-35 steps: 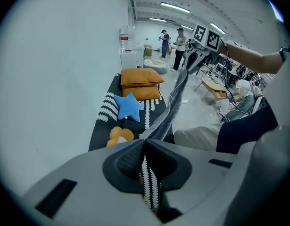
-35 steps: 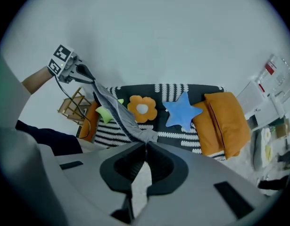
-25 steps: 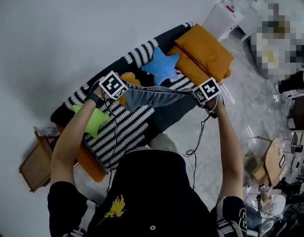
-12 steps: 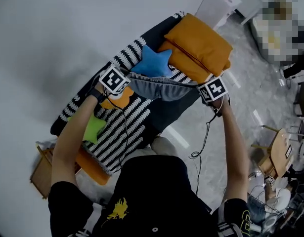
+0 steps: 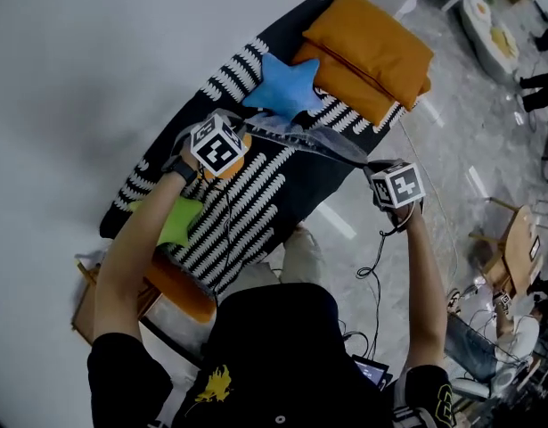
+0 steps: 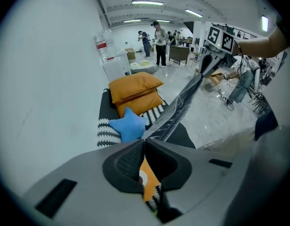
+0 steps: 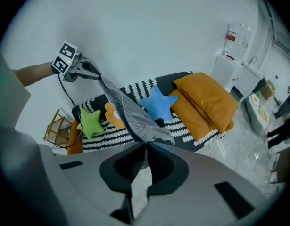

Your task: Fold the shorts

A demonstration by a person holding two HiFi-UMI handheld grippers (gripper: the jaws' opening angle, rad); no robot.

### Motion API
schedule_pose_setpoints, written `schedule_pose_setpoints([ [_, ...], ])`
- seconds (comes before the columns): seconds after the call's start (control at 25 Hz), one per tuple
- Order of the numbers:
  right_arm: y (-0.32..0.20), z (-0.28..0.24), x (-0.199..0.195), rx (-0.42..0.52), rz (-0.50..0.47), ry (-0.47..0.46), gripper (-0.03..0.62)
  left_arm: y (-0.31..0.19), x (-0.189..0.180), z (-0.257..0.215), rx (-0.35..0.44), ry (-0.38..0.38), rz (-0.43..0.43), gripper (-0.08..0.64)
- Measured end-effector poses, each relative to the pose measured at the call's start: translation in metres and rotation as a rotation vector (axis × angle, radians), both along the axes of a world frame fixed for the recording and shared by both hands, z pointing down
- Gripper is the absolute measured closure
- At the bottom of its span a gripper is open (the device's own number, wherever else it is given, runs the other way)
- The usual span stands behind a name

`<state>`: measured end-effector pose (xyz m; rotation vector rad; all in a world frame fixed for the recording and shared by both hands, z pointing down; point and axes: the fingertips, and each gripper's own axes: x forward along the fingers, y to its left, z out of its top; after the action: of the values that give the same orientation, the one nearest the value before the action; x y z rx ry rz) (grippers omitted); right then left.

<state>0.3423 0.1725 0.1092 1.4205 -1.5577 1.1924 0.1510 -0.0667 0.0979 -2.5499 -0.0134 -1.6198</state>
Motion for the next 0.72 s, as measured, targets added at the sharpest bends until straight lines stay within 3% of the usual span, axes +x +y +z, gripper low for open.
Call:
schedule_pose_setpoints([
  [0.28,0.055,0.126,-0.147,-0.042,0.053,0.050,0.557,0.029,-0.112,0.125,0.024,0.037,0.006,0.533],
  [0.44,0.078,0.199,-0.238,-0.091,0.041,0.057,0.557,0.050,-0.194,0.214,0.012,-0.021,-0.016,0.533],
  [0.6,0.106,0.268,-0.329,-0.155,0.034,-0.027,0.554,0.073,-0.280,0.295,-0.019,-0.081,-0.083,0.532],
  [0.72,0.119,0.312,-0.375,-0.179,-0.005,-0.041,0.554,0.087,-0.329,0.345,-0.021,-0.095,-0.135,0.532],
])
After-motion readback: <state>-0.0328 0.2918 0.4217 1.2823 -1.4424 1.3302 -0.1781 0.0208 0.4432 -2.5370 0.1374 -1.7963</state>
